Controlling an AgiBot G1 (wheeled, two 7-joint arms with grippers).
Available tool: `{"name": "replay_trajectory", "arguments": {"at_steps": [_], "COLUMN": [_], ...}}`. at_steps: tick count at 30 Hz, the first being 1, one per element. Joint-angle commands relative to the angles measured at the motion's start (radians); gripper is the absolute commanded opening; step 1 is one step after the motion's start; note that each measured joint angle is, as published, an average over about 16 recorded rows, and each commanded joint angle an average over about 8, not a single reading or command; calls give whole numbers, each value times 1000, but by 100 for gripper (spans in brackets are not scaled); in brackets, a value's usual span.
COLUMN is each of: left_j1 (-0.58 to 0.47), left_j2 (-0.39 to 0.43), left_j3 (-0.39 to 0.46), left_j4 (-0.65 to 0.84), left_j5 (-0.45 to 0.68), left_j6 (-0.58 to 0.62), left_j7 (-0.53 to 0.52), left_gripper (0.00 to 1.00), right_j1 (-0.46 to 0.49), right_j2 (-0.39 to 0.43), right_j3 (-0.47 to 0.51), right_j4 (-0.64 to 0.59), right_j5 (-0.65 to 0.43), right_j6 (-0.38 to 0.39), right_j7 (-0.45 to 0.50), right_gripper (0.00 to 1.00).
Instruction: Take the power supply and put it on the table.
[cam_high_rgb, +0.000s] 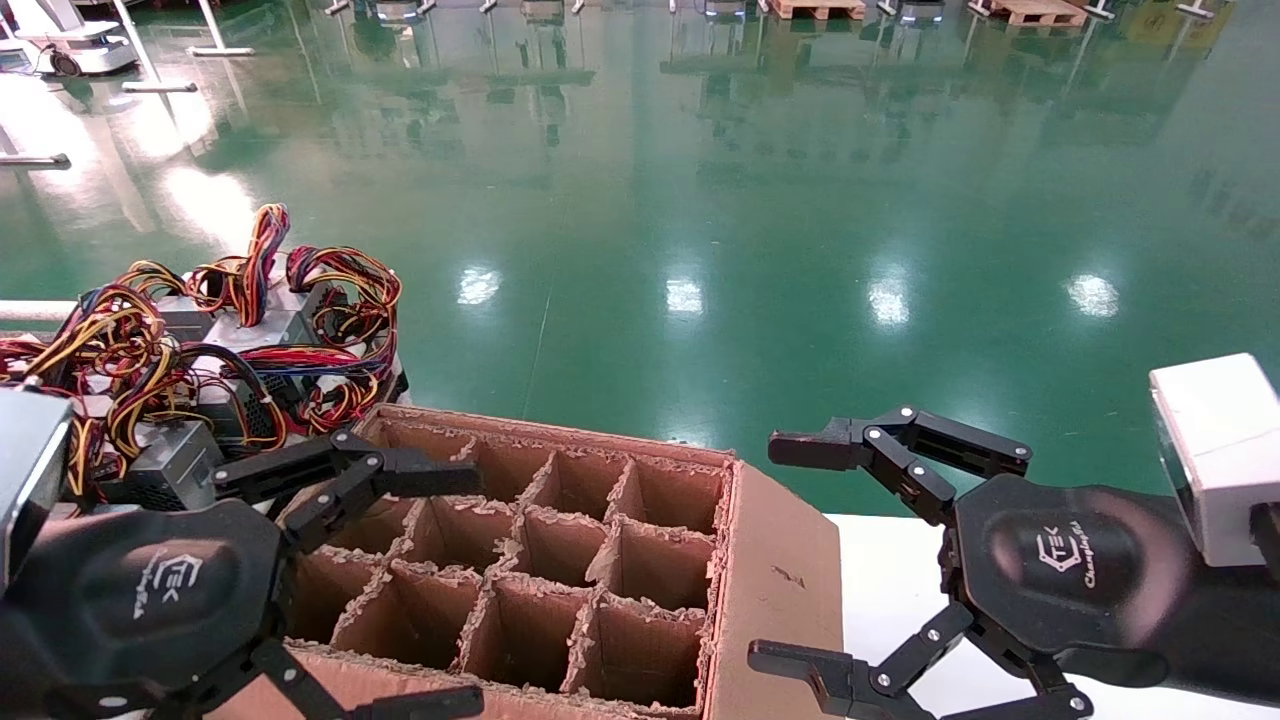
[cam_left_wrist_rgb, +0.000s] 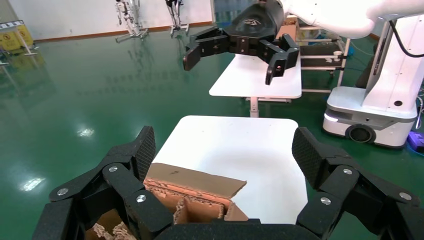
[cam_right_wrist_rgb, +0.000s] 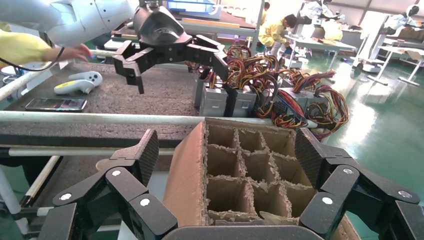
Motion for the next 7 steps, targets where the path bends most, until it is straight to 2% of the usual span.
{"name": "replay_trajectory", "arguments": {"at_steps": [1,7], "left_j1": [-5,-11], "left_j2": [0,2], "left_j3": [0,1], "left_j4": [6,13], "left_j5": [2,6], "left_j6": [-2,-6], "left_j7": [1,3], "left_gripper": [100,100], "right_j1": [0,0], "right_j2": [0,0], "right_j3": [0,0], "right_j4": [0,0], "right_j5": [0,0], "right_j6": [0,0], "right_j7": [0,0], "right_gripper": [100,100]}}
